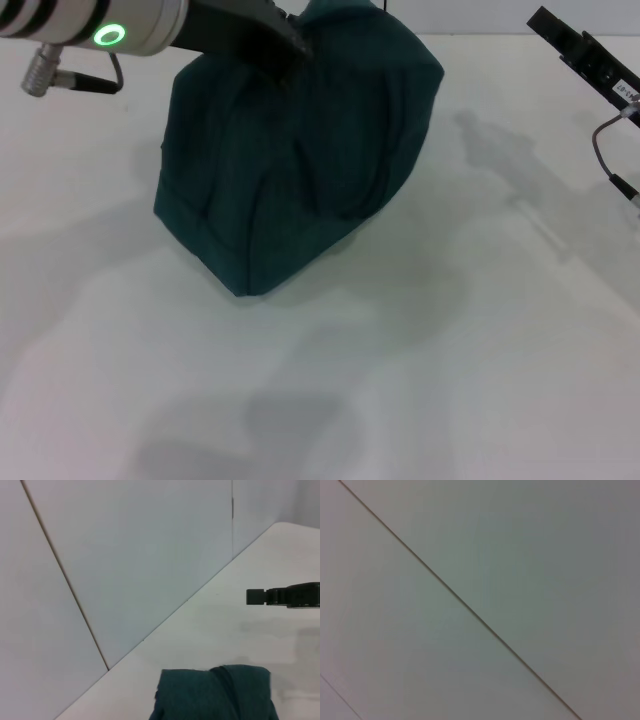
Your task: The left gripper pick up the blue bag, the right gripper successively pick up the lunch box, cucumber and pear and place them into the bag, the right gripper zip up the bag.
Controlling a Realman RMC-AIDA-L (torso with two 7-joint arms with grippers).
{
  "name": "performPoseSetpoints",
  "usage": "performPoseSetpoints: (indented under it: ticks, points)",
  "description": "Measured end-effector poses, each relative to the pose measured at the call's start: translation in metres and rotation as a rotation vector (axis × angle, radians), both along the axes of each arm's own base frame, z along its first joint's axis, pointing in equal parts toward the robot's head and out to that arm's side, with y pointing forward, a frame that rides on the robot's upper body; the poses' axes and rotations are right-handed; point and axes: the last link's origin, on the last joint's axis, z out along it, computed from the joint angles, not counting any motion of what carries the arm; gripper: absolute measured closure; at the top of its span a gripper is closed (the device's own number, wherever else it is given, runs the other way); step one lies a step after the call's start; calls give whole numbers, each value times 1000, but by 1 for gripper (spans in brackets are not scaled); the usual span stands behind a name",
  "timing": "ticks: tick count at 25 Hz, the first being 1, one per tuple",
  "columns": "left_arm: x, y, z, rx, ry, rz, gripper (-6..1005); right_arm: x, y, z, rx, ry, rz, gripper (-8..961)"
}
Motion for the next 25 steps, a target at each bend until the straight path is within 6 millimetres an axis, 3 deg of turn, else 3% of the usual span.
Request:
performPoseSetpoints:
  ticks: [12,20,25]
  points:
    - [3,1,-1,1,-1,-24,935,5,0,1,7,-14,-17,951]
    - [11,0,-7,-32,-69,-22,894,30,-5,19,67,0,-89,948]
    - [9,4,-15,-60,-120,-1,869,35,-9,24,78,5,-89,947]
